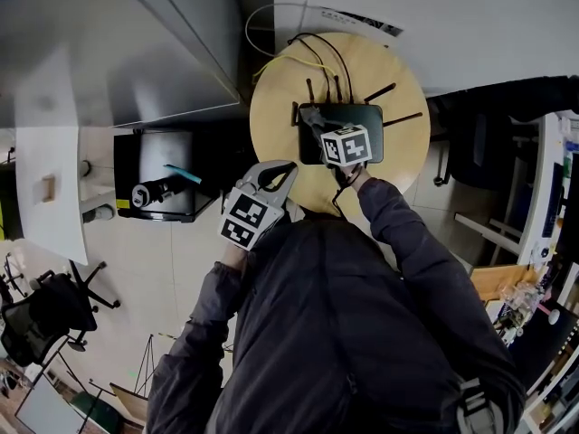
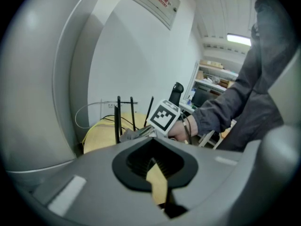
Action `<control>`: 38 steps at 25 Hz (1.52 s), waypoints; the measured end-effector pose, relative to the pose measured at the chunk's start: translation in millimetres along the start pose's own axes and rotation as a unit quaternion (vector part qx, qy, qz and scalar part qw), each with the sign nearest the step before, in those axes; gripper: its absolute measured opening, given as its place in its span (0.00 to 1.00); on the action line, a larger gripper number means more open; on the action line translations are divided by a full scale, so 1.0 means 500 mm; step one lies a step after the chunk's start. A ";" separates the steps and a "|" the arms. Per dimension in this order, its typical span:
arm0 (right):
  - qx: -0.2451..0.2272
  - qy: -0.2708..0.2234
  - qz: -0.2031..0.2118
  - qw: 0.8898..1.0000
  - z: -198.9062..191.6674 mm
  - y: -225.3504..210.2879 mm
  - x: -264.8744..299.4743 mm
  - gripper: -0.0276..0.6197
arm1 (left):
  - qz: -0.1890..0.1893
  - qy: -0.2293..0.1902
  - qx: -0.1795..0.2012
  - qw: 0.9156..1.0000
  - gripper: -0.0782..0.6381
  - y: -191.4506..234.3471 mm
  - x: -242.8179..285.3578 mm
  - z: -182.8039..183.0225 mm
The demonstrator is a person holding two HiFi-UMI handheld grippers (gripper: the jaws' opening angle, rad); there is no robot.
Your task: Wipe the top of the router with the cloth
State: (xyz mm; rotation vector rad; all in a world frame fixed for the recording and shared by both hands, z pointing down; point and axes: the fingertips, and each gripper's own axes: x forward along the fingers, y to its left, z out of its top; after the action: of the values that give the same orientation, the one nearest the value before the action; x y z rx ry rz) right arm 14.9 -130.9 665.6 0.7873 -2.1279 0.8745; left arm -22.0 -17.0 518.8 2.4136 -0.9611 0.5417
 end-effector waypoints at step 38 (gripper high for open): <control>0.050 0.042 -0.117 0.991 -0.113 -0.304 -0.154 0.09 | -0.034 0.013 0.020 0.999 0.11 -0.045 0.032 0.002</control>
State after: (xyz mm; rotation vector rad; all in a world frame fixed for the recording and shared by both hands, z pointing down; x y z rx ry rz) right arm 191.2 -156.7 688.0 1.0120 -1.8843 0.8773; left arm 5.2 -11.8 519.9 2.4601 -0.8612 0.5705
